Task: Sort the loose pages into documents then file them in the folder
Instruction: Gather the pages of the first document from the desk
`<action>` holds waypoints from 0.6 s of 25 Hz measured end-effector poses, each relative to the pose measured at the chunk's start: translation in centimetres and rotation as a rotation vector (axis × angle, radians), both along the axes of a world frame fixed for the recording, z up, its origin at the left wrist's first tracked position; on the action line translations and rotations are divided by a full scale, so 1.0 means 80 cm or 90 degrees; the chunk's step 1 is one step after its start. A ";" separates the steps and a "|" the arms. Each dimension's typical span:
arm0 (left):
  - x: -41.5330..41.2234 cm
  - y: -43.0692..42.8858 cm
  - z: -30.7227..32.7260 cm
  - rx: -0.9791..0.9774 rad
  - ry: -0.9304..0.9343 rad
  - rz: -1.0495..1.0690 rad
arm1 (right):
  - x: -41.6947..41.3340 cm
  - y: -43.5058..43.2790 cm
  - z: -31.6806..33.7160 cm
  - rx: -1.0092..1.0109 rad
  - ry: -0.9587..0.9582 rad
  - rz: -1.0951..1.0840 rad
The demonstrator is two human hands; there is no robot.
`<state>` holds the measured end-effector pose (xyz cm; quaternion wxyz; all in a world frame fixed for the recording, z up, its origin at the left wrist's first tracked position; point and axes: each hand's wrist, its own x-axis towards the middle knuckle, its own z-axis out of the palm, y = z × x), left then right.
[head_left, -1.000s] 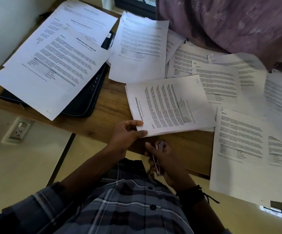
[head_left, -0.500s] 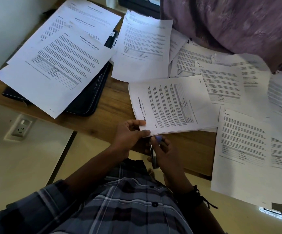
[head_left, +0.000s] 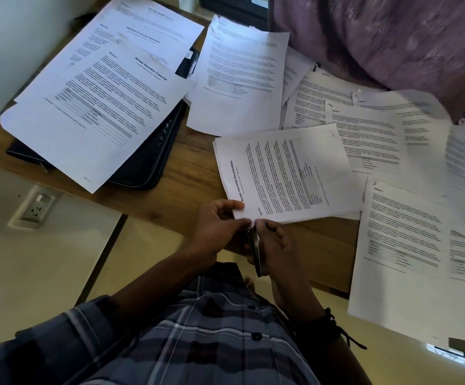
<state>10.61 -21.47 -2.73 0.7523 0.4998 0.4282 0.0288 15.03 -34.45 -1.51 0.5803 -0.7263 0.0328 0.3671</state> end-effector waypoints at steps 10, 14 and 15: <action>-0.003 -0.012 0.013 -0.009 -0.005 0.012 | 0.012 -0.005 -0.008 0.080 0.188 -0.080; -0.007 -0.015 0.018 -0.025 -0.024 0.015 | 0.014 0.009 -0.017 0.113 0.216 -0.074; -0.008 -0.015 0.016 -0.021 -0.025 0.016 | 0.014 0.008 -0.019 0.128 0.222 -0.073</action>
